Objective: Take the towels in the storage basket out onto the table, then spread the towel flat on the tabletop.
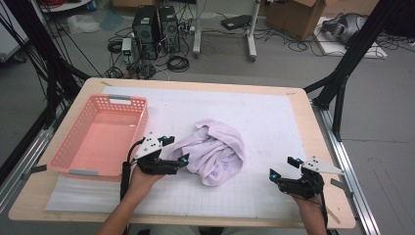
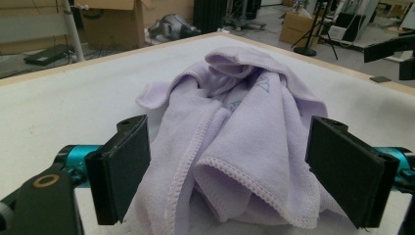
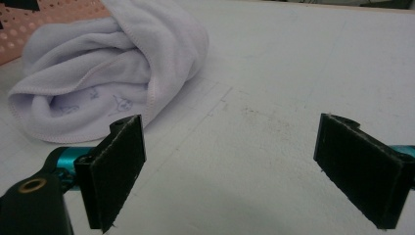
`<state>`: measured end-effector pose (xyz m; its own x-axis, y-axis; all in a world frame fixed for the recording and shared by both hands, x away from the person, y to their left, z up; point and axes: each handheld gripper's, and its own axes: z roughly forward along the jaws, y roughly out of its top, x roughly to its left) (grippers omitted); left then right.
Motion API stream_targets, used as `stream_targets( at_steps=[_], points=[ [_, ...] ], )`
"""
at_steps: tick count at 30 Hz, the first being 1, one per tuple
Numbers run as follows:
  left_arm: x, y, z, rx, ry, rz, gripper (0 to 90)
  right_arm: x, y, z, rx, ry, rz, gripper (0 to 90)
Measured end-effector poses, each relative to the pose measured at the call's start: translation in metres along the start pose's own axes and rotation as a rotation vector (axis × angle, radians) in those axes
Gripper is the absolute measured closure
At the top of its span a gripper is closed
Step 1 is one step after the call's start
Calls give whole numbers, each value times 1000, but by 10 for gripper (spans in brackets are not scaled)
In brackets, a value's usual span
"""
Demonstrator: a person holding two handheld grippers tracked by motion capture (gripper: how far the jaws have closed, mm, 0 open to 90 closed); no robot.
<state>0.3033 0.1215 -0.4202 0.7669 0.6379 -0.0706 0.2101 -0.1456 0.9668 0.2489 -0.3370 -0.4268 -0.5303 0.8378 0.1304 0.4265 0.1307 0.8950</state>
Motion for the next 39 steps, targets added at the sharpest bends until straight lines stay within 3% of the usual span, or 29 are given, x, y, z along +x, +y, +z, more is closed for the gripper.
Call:
stream_targets(
  at_steps=[27, 33, 39],
  points=[
    [-3, -3, 1, 20, -19, 3, 203, -2, -2, 3, 26, 5, -13, 105],
    [-13, -2, 5, 32, -65, 27, 261, -4, -4, 3, 44, 5, -30, 105],
    [-23, -1, 14, 54, -107, 46, 278, -6, -5, 2, 45, 15, -11, 105]
  ],
)
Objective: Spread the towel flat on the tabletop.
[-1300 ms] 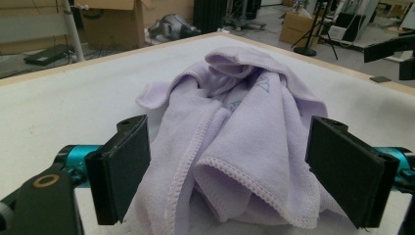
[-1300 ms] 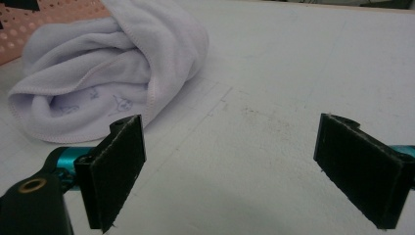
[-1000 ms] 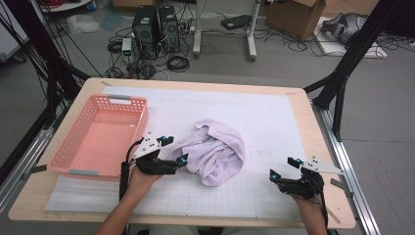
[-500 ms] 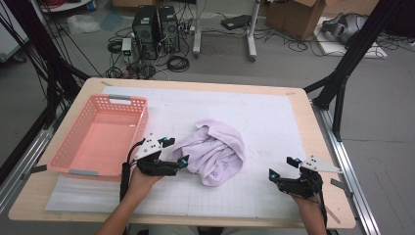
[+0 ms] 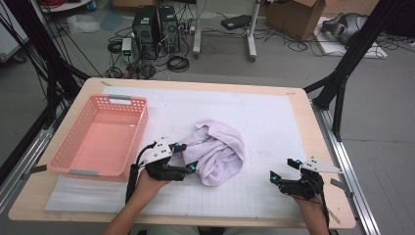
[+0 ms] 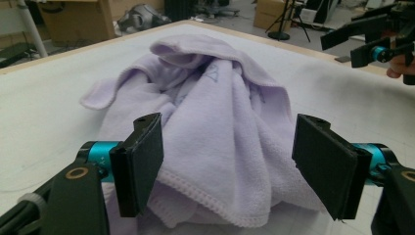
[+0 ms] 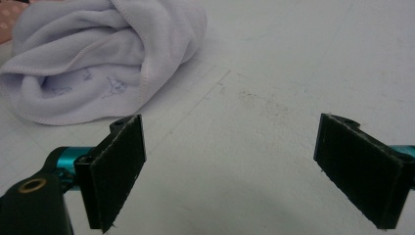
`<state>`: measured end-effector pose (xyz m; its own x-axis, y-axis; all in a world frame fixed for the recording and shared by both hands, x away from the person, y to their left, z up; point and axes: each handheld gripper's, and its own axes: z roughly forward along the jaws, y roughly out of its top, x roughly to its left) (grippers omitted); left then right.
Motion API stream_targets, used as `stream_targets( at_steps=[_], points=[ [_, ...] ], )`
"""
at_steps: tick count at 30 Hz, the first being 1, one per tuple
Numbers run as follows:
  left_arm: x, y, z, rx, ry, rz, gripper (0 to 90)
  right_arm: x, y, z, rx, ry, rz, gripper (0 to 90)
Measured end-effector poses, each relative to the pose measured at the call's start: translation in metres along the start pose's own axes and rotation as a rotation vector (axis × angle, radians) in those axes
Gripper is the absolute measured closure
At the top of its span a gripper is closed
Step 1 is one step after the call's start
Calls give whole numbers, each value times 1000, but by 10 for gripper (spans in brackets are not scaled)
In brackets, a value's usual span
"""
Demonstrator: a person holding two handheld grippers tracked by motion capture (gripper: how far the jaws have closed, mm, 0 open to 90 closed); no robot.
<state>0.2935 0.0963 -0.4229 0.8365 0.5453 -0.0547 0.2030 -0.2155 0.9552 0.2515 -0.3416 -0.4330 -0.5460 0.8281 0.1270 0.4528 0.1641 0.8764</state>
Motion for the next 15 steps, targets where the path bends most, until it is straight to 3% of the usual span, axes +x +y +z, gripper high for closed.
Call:
stream_targets(
  at_steps=[4, 7, 8, 12, 15],
  points=[
    [-2, -2, 7, 43, -20, 3, 269, 0, 0, 0, 1, 0, -5, 105],
    [-3, -4, 13, 89, 4, -2, 267, 2, 1, 4, 11, 8, -4, 105],
    [-2, -5, 17, 127, 25, -2, 280, 3, 1, 5, 13, 11, -9, 105],
    [-2, -9, 25, 198, 67, 16, 418, 10, 5, 14, 10, 34, -14, 142],
    [-1, -10, 27, 194, 63, 3, 508, 19, 10, 24, 10, 46, -27, 143]
  ],
)
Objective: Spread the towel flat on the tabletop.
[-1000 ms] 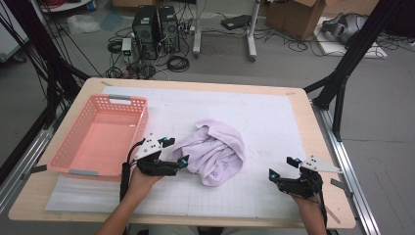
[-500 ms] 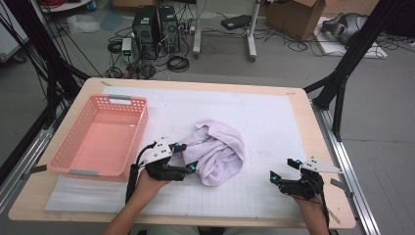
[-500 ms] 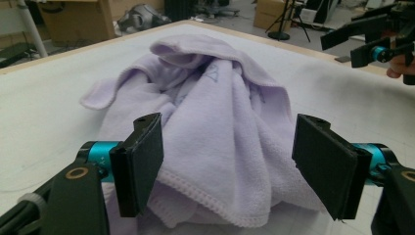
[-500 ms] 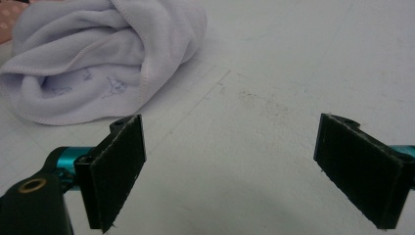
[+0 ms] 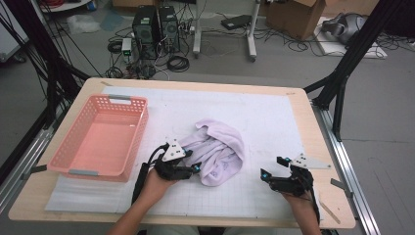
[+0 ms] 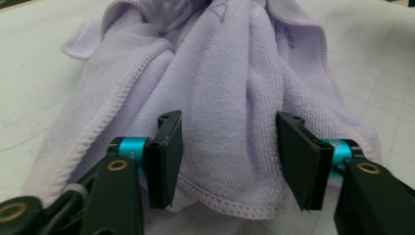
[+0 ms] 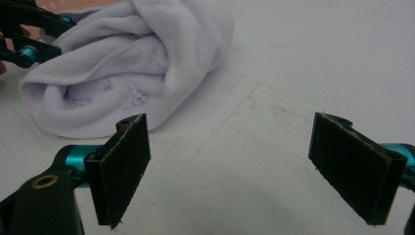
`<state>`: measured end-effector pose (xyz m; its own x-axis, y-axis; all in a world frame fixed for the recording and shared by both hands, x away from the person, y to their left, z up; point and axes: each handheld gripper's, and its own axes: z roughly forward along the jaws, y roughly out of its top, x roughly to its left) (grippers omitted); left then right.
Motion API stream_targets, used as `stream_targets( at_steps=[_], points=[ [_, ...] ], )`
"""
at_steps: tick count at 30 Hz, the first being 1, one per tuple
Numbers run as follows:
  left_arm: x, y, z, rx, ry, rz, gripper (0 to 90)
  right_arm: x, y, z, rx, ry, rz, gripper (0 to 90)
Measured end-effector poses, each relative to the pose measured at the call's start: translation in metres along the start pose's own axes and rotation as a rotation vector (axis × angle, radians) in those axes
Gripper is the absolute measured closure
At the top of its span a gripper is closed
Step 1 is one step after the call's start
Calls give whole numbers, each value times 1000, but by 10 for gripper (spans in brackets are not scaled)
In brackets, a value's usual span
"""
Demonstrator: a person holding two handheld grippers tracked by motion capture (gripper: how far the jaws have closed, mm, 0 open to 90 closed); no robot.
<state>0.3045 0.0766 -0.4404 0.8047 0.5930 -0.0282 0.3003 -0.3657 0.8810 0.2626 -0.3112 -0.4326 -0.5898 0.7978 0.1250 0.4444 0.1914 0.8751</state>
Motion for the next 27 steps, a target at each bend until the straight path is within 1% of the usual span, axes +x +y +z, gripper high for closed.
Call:
stream_targets(
  at_steps=[1, 3, 4, 5, 7, 8, 9, 10, 11, 12, 13, 14, 15, 16, 17, 18, 20, 21, 22, 23, 24, 25, 26, 27],
  points=[
    [1, 0, -2, 6, 14, 22, 569, 3, 1, 4, 13, 8, -1, 143],
    [1, 0, -3, 1, 13, 21, 676, 8, 4, 13, 31, 24, -24, 147],
    [1, 0, -4, -7, 12, 35, 723, 11, 5, 17, 43, 31, -28, 158],
    [1, 0, -4, -7, 12, 35, 746, 13, 7, 22, 50, 38, -35, 185],
    [0, 1, -6, -18, 13, 44, 777, 16, 11, 32, 66, 57, -38, 274],
    [0, 1, -7, -20, 10, 45, 784, 17, 13, 38, 70, 68, -30, 319],
    [0, 1, -7, -20, 10, 45, 789, 19, 15, 45, 79, 75, -35, 365],
    [0, 1, -9, -34, 10, 42, 794, 21, 18, 51, 95, 72, -37, 402],
    [0, 1, -9, -34, 10, 42, 797, 23, 19, 58, 115, 57, -44, 427],
    [1, 1, -11, -38, 9, 44, 797, 23, 19, 58, 115, 57, -44, 427],
    [2, 1, -12, -48, 11, 35, 798, 25, 21, 65, 125, 49, -49, 469],
    [4, 0, -15, -61, 12, 25, 800, 27, 23, 77, 159, 9, -74, 588],
    [6, 0, -18, -62, 20, 29, 801, 26, 24, 81, 178, -11, -82, 700],
    [6, 0, -18, -62, 20, 29, 802, 25, 25, 84, 192, -22, -89, 782],
    [7, -1, -20, -72, 27, 21, 802, 25, 25, 84, 192, -22, -89, 782],
    [9, -1, -23, -77, 32, 17, 804, 22, 25, 82, 184, -69, -94, 840],
    [14, -2, -29, -94, 49, 2, 805, 16, 27, 72, 184, -100, -95, 846],
    [14, -2, -29, -94, 49, 2, 805, 13, 28, 66, 182, -117, -94, 847],
    [17, -3, -31, -96, 65, -8, 805, 9, 28, 59, 182, -127, -87, 847],
    [19, -3, -33, -94, 67, -11, 806, 5, 27, 52, 185, -143, -79, 848],
    [19, -3, -33, -94, 67, -11, 805, 5, 27, 52, 185, -143, -79, 848],
    [21, -4, -35, -97, 80, -19, 805, -3, 23, 38, 204, -163, -57, 848],
    [21, -4, -35, -100, 81, -23, 805, -5, 19, 31, 217, -169, -42, 848],
    [21, -4, -35, -100, 81, -23, 805, -8, 15, 25, 228, -177, -40, 848]
  ],
)
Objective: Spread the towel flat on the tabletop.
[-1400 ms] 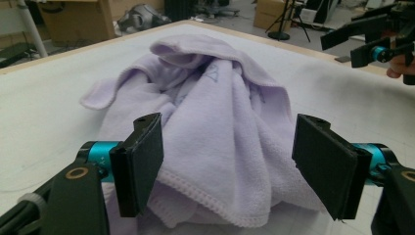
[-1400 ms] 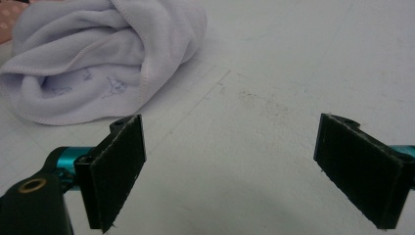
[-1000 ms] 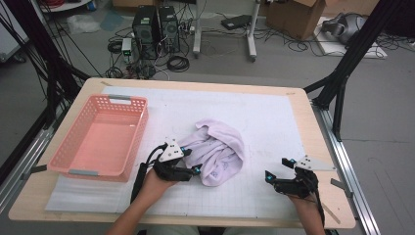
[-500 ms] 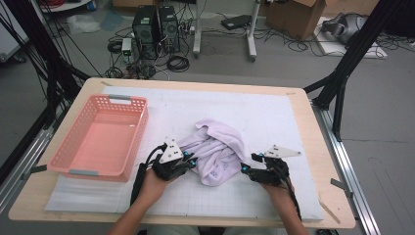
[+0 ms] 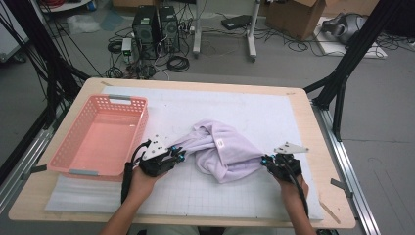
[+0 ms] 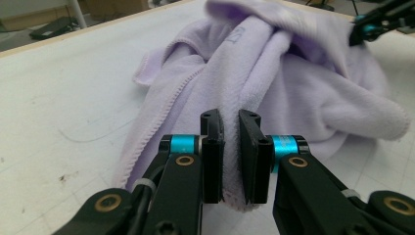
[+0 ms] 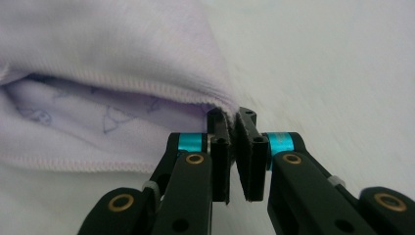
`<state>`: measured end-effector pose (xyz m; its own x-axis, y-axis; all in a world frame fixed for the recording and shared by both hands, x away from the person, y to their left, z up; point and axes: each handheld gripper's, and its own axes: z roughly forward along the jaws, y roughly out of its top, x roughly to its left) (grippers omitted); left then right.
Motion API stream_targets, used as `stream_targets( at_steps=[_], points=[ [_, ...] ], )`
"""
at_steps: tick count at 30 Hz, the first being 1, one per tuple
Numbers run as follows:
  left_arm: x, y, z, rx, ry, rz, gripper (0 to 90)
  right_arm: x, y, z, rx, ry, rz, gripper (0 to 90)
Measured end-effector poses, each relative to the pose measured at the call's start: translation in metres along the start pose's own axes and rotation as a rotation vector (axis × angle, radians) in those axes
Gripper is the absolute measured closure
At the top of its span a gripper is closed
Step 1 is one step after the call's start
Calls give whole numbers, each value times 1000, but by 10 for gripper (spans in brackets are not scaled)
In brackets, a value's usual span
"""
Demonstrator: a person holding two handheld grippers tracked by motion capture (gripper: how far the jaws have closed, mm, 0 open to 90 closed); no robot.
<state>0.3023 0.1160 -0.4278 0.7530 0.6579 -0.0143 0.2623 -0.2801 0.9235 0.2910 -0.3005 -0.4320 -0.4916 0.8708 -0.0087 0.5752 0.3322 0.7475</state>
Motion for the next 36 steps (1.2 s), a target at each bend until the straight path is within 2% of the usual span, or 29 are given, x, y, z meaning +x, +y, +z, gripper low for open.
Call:
stream_targets(
  at_steps=[4, 5, 7, 9, 12, 14, 15, 16, 18, 19, 21, 23, 24, 25, 26, 27, 28, 29, 36],
  points=[
    [3, 0, -2, -4, 22, -14, 804, -9, -20, -19, 52, -35, -10, 831],
    [4, -1, -2, -2, 19, -12, 804, -11, -23, -23, 54, -24, -4, 777],
    [4, -1, -2, -5, 20, -11, 803, -12, -26, -31, 13, -8, -5, 657],
    [3, 0, -1, -4, 16, -10, 799, -9, -22, -37, -57, 20, -26, 542],
    [2, 0, 0, -9, 10, -4, 793, 2, -7, -41, -134, 47, -64, 502],
    [2, 0, 1, -11, 9, -3, 793, 13, 5, -38, -160, 70, -88, 490],
    [2, 0, 1, -9, 7, -1, 792, 19, 11, -34, -166, 98, -103, 489],
    [1, 0, 1, -9, 3, 1, 792, 19, 11, -34, -166, 98, -103, 489],
    [1, 0, 1, -12, 2, 3, 791, 30, 23, -23, -176, 144, -130, 483],
    [0, 0, 1, -12, 1, 3, 790, 41, 33, -10, -162, 192, -154, 481],
    [0, -1, 1, -10, -3, 6, 790, 52, 41, 4, -151, 235, -173, 480],
    [0, -1, 2, -8, -6, 6, 790, 60, 48, 16, -124, 246, -194, 498],
    [0, -2, 2, -6, -7, 9, 790, 62, 51, 21, -113, 247, -206, 580],
    [0, -2, 2, -6, -7, 9, 790, 62, 51, 21, -113, 247, -206, 580],
    [0, -2, 1, -5, -6, 11, 790, 62, 56, 28, -72, 223, -239, 747],
    [0, -2, 1, -6, -6, 9, 790, 62, 56, 28, -72, 223, -239, 747],
    [0, -2, 1, -4, -6, 10, 790, 58, 58, 29, -61, 210, -232, 810],
    [0, -2, 1, -4, -6, 9, 791, 47, 61, 28, -61, 159, -209, 826],
    [1, -3, 1, -11, -10, 5, 791, -16, 57, 4, -78, -69, -57, 836]
  ],
)
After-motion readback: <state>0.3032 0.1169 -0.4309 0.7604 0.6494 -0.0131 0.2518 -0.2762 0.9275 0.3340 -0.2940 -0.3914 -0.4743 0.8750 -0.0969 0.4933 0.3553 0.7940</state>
